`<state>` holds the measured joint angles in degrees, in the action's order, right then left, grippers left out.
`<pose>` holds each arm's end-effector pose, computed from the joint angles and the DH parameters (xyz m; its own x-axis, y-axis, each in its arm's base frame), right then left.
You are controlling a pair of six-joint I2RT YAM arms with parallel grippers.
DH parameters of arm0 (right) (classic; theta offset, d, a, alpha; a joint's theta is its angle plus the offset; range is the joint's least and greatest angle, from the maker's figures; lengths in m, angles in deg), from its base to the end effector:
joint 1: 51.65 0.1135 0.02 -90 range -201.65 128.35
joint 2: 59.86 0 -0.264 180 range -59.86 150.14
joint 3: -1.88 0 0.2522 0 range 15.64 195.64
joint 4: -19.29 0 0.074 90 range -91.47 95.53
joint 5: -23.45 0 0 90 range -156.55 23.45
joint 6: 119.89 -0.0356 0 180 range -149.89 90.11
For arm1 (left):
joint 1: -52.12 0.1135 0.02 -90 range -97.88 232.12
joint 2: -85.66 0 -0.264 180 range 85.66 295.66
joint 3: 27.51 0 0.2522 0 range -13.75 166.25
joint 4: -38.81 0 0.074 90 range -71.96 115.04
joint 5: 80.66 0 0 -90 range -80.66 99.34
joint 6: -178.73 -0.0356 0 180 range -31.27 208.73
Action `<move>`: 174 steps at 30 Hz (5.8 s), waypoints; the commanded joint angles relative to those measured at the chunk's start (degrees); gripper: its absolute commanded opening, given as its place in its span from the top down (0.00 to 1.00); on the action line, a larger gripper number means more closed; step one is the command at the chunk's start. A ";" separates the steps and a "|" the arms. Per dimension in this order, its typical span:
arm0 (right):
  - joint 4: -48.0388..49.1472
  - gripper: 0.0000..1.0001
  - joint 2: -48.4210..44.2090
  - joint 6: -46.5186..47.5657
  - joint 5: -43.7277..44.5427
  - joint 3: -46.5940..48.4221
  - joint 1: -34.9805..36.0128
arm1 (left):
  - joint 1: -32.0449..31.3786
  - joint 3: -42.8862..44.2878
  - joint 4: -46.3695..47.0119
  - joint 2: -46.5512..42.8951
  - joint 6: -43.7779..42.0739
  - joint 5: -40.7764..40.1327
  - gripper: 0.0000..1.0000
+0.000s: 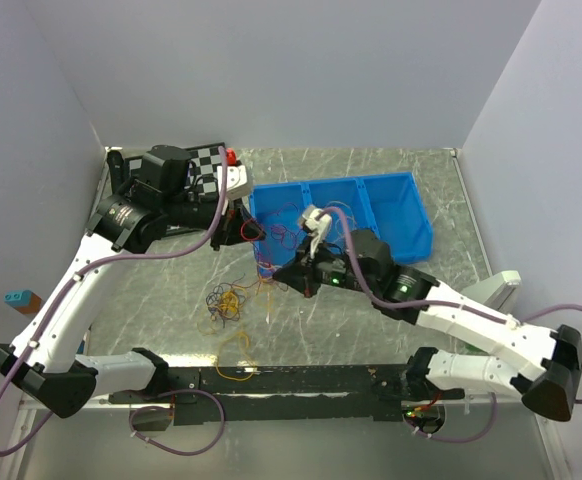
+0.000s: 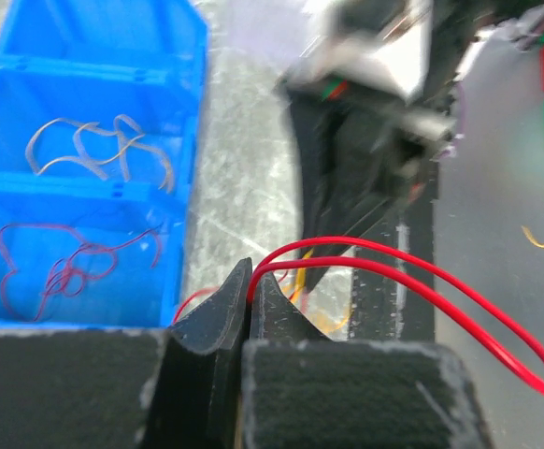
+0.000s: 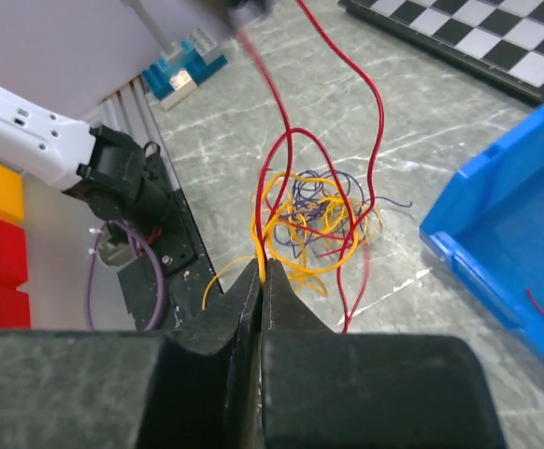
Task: Untangle the cables
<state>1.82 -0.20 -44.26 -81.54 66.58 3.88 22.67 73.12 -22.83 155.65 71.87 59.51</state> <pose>0.1303 0.2061 0.3402 -0.3511 -0.0879 -0.9322 -0.8797 0.3719 0.2963 0.1865 -0.1367 0.4402 -0.1716 0.3102 -0.9350 0.9800 0.1506 -0.1299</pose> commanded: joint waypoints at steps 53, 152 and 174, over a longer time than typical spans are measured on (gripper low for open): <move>-16.60 1.00 -12.02 -5.76 27.20 4.61 -15.71 | 3.35 22.47 31.18 18.77 16.34 -34.44 0.99; 11.70 0.93 38.69 -11.03 7.95 10.06 8.19 | 21.54 -31.85 -2.93 17.45 -29.02 -4.65 0.28; 6.70 1.00 21.93 -11.47 12.17 -1.27 8.19 | 19.87 -30.28 1.03 12.89 -24.98 -8.69 0.99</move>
<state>9.84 29.74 -55.78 -71.85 68.26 11.97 41.40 41.21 -22.35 172.62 46.60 50.44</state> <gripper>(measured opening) 0.009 0.015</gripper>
